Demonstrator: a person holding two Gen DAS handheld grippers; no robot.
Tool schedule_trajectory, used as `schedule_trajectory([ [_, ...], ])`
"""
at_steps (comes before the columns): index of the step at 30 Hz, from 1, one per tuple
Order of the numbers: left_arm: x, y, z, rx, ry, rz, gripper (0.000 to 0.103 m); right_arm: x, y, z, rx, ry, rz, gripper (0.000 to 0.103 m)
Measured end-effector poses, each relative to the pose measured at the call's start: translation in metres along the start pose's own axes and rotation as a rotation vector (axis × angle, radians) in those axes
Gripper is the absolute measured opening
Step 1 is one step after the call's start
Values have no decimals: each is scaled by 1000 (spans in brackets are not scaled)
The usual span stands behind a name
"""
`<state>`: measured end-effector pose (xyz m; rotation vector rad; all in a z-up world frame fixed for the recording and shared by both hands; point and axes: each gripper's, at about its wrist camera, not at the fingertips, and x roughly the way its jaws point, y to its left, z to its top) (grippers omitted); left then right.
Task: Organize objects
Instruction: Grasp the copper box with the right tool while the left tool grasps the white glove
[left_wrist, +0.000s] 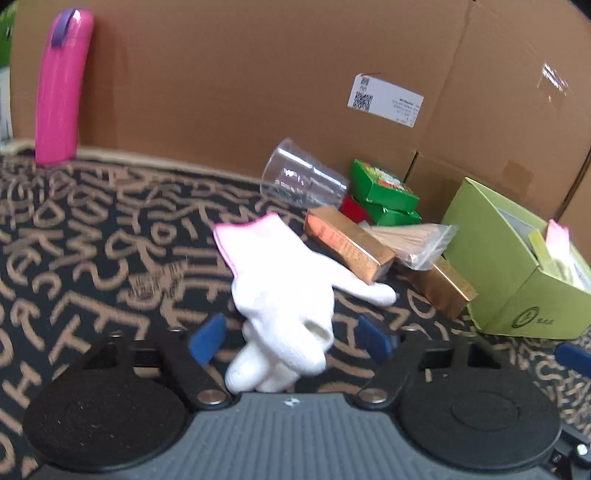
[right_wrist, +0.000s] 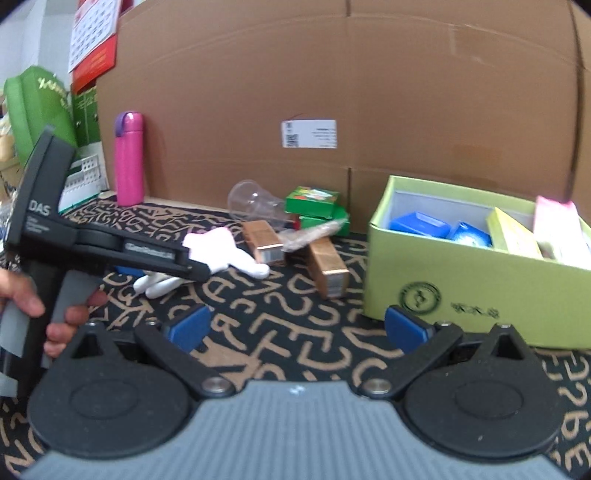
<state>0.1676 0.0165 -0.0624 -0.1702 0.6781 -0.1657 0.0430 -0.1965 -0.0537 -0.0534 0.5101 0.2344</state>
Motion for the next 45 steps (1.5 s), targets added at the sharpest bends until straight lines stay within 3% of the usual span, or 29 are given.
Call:
schedule_trajectory([
  [2,2,-1,1,31,5,22,41,7,6,3,-14,8,16,101],
  [4,1,3,1,27,3,25,27,15,11,8,-25,18,35,96],
  [7,-11,21,-1,-54,7,-38,18,34,20,16,-60,37,72,86],
  [17,-35,52,-9,-24,3,-38,18,125,44,58,-178,87,72,53],
  [22,-36,64,-8,-70,8,-95,21,164,43,66,-167,109,52,51],
  [25,-33,61,-6,-55,3,-98,29,179,42,68,-158,136,55,51],
  [26,-32,60,-5,-51,2,-99,34,181,43,67,-158,141,49,46],
  [27,-30,58,-4,-47,1,-100,37,179,44,66,-169,136,32,34],
  [29,-27,55,-4,-39,-1,-96,50,170,45,64,-176,130,37,31],
  [31,-24,53,-4,-27,0,-98,50,158,44,60,-167,133,47,31],
  [33,-21,49,-5,3,8,-103,45,142,45,54,-182,129,35,31],
  [34,-21,48,-6,21,10,-101,34,131,43,50,-181,126,37,31],
  [35,-21,46,-7,32,13,-101,29,122,42,47,-173,127,40,31],
  [38,-26,44,-10,52,37,-141,20,87,33,32,-133,140,48,31],
  [41,-39,39,-20,118,61,-189,19,54,25,15,-108,161,54,31],
  [45,-57,35,-33,160,70,-167,20,20,18,-4,-80,180,67,31],
])
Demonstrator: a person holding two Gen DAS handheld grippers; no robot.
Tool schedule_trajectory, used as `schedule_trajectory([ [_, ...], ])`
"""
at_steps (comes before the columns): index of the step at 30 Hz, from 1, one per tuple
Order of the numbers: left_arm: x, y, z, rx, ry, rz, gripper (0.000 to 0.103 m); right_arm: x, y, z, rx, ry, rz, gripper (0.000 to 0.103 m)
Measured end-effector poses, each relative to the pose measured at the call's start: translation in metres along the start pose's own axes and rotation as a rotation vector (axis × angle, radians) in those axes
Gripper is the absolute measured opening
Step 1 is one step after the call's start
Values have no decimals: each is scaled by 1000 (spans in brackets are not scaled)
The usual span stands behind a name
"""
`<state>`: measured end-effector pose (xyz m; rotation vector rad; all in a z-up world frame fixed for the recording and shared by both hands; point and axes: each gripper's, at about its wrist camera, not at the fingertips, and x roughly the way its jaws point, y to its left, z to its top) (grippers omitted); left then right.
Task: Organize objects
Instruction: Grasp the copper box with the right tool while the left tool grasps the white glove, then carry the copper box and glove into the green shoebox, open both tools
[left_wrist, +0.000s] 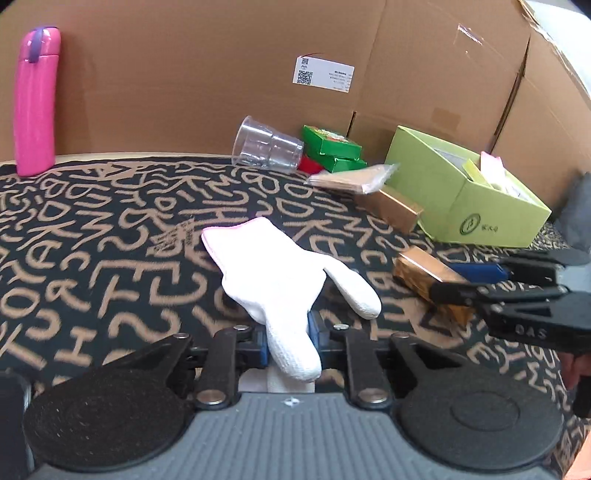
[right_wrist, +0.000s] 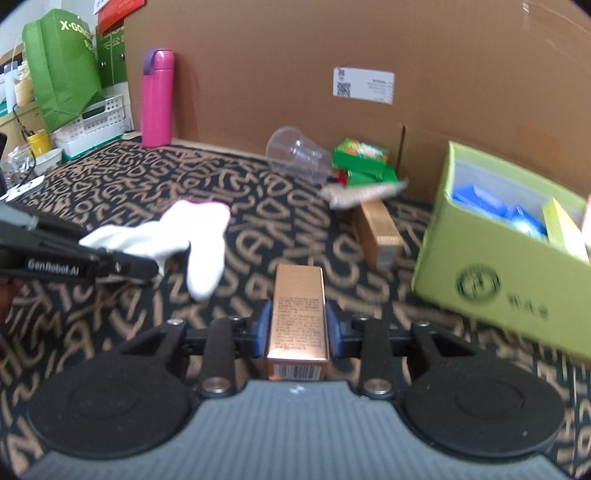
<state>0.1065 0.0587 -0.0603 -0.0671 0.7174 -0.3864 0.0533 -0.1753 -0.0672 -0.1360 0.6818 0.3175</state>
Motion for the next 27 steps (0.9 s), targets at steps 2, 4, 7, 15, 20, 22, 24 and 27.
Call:
schedule_trajectory([
  [2,-1,-2,0,-19,-11,13,35,-6,0,-7,19,-2,9,31],
  [4,3,-5,4,-32,-20,32,53,-9,-1,-11,43,-17,17,32],
  [7,14,-10,11,-34,-28,70,57,-12,-3,-12,66,-35,25,34],
  [15,29,-14,19,-21,-9,102,38,-10,-9,-11,86,-44,36,38],
  [20,32,-20,21,-9,-4,100,17,-3,-4,-12,101,-44,44,36],
  [22,32,-21,22,-22,10,64,11,-1,-5,-15,114,-47,35,31],
  [24,29,-26,23,-17,4,49,9,-4,-7,-17,127,-52,47,31],
  [27,22,-37,26,1,-18,34,8,-13,-9,-20,137,-72,52,31],
])
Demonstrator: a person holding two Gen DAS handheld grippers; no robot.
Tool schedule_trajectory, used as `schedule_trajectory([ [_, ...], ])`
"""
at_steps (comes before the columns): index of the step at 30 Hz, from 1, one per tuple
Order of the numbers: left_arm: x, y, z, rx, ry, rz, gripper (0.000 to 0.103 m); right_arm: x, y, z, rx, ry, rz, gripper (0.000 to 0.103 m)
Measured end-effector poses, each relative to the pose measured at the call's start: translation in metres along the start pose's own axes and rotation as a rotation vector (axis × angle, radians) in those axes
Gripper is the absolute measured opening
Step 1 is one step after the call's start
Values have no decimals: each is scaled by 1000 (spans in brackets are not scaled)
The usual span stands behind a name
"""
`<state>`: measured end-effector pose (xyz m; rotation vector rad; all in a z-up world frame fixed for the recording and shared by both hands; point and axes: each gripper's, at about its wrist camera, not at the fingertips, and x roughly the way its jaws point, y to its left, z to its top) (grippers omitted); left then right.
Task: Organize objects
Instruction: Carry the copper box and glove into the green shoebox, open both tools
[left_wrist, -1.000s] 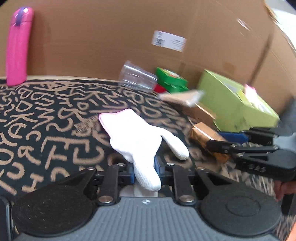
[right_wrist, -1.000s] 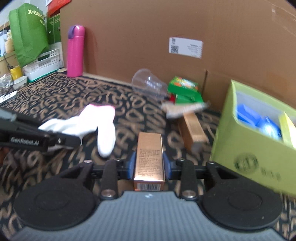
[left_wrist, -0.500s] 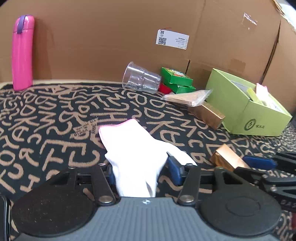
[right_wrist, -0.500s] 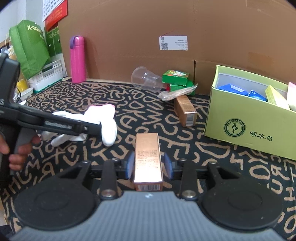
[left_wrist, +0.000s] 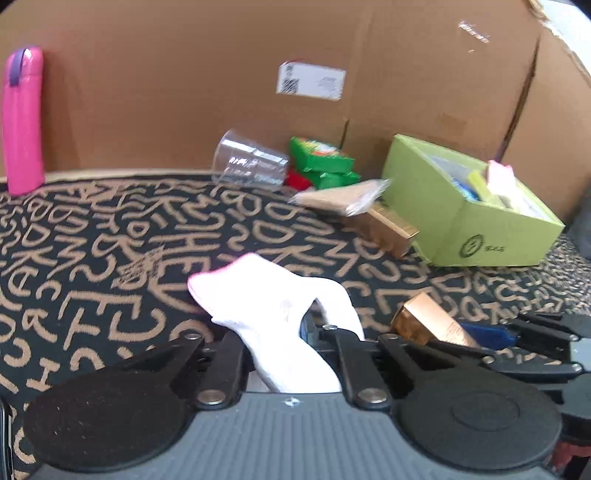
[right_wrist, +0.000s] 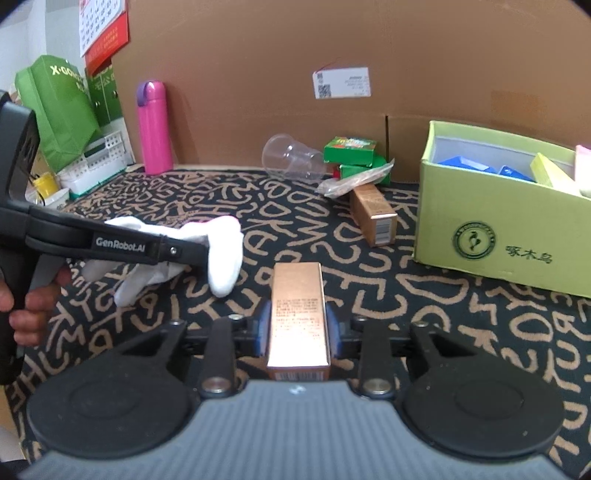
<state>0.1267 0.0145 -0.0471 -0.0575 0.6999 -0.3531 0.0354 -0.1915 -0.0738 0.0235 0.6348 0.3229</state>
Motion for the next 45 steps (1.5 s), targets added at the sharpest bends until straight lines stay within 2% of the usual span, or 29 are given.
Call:
schedule_trajectory([
  [6,-15,-30,22,32,-60,-84,8,-30,-15,7,38,-88,-13,31],
  [10,-17,-60,46,66,-100,-157,8,-56,-30,18,53,-172,-51,31],
  [19,-2,-142,108,122,-168,-331,8,-105,-80,48,61,-324,-236,31],
  [25,33,-178,140,119,-171,-409,8,-109,-116,68,100,-375,-321,31],
  [29,68,-188,145,130,-152,-395,8,-95,-137,79,119,-387,-350,31],
  [33,103,-180,141,154,-111,-353,8,-65,-155,85,132,-362,-354,31],
  [36,124,-169,137,120,-58,-330,8,-37,-162,87,142,-327,-326,31],
  [39,133,-157,130,97,-28,-342,8,-20,-162,87,129,-307,-320,31],
  [40,133,-153,128,97,-30,-360,13,-15,-163,88,126,-303,-324,31],
  [42,128,-147,127,86,-35,-406,33,-13,-165,87,132,-305,-325,31],
  [44,119,-141,125,64,-70,-404,66,-13,-169,89,144,-314,-326,31],
  [45,113,-140,124,62,-94,-397,76,-14,-170,89,145,-316,-327,31],
])
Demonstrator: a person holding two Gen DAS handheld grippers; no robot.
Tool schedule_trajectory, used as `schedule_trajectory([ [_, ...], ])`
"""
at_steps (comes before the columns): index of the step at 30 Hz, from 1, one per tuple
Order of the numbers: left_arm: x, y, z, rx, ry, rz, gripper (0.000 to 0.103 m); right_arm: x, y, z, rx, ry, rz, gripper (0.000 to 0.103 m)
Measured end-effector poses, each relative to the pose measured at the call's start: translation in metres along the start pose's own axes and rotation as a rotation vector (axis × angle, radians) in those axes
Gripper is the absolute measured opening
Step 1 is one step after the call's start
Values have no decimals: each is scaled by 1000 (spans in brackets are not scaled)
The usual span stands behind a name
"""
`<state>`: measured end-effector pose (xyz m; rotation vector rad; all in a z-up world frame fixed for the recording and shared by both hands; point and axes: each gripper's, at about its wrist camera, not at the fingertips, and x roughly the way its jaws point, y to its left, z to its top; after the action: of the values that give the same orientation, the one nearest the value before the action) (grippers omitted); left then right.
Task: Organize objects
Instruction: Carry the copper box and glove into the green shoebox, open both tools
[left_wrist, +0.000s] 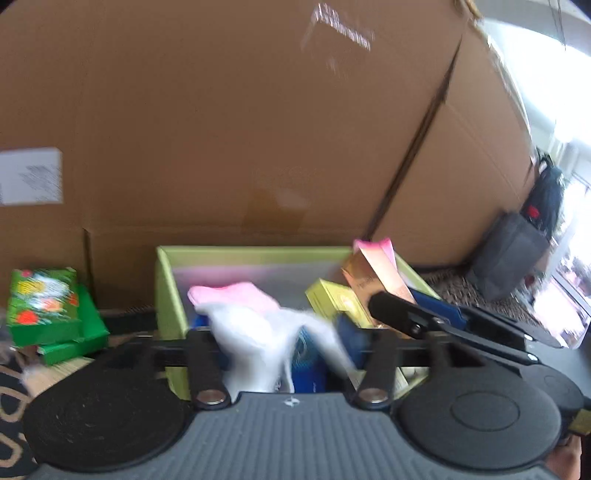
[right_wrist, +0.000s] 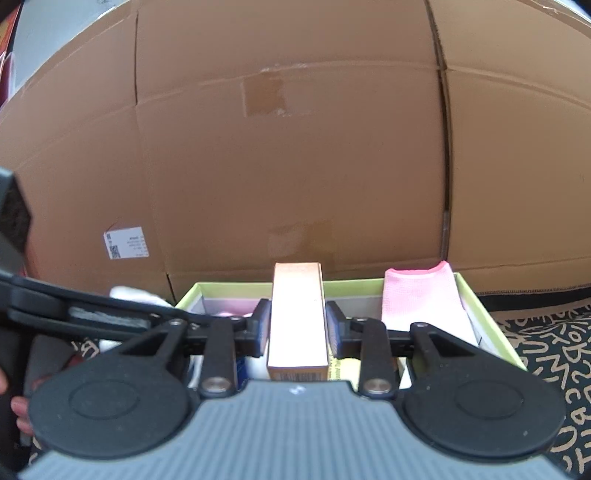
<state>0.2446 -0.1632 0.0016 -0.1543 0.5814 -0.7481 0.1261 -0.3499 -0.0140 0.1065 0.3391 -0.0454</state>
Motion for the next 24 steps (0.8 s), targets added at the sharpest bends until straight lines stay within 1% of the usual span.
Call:
schedule_trajectory([
  [1,-5,-2,1,5,-23,7,85,-6,-3,2,-2,-2,-3,31],
  [3,-14,-5,5,8,-52,26,86,-5,-2,4,-12,-3,-6,31],
  [7,-22,-7,13,15,-84,55,88,-3,4,4,-10,3,11,31],
  [10,-29,-4,20,-21,-94,46,88,-2,8,2,-10,7,21,31],
  [12,-36,1,24,-54,-128,43,88,-2,9,1,-12,12,24,31],
  [15,-48,3,30,-66,-170,57,88,2,11,1,-8,19,42,31],
  [18,-49,1,30,-63,-168,64,89,8,19,2,-9,17,62,31],
  [20,-48,0,28,-62,-157,64,89,15,25,1,2,19,92,31],
  [21,-47,-1,27,-60,-149,70,89,21,27,-1,9,25,105,34],
  [22,-46,-1,25,-56,-140,77,89,27,29,-3,4,36,110,42],
  [23,-46,-2,23,-47,-130,88,89,33,31,-5,-10,68,104,63],
  [24,-46,-3,20,-31,-119,101,90,36,33,-8,-24,93,87,71],
])
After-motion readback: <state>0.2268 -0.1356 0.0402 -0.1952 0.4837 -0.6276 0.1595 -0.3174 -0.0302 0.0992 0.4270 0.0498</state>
